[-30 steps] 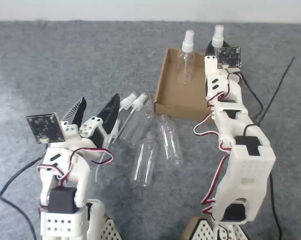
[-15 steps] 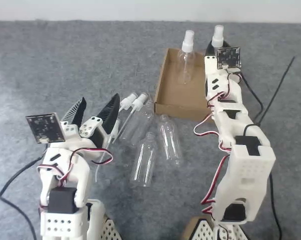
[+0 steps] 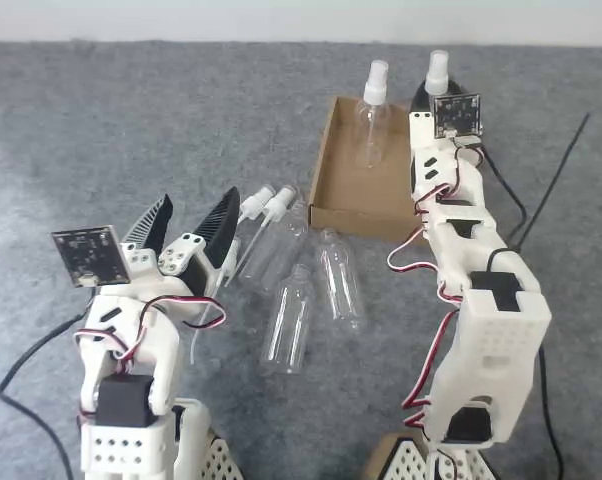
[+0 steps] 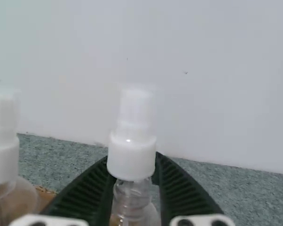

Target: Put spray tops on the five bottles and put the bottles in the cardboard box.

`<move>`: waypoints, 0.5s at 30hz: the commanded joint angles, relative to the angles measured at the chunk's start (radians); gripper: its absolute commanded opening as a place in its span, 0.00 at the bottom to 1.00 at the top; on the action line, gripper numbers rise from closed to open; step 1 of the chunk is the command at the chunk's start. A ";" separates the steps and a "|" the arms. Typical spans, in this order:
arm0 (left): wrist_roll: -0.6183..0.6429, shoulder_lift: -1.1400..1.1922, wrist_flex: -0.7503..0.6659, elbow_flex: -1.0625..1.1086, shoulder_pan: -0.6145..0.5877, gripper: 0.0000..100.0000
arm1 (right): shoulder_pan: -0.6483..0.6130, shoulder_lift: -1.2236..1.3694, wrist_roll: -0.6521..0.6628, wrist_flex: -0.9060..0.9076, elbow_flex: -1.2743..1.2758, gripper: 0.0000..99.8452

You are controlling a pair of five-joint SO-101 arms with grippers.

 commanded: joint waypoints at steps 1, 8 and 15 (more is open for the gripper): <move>-0.002 0.006 -0.025 -0.004 0.003 0.30 | 0.004 -0.005 0.021 -0.015 -0.040 0.16; -0.002 0.008 -0.025 -0.004 0.003 0.30 | 0.004 -0.007 0.021 -0.015 -0.040 0.17; -0.002 0.008 -0.025 -0.004 0.003 0.30 | 0.004 -0.008 0.023 -0.013 -0.040 0.21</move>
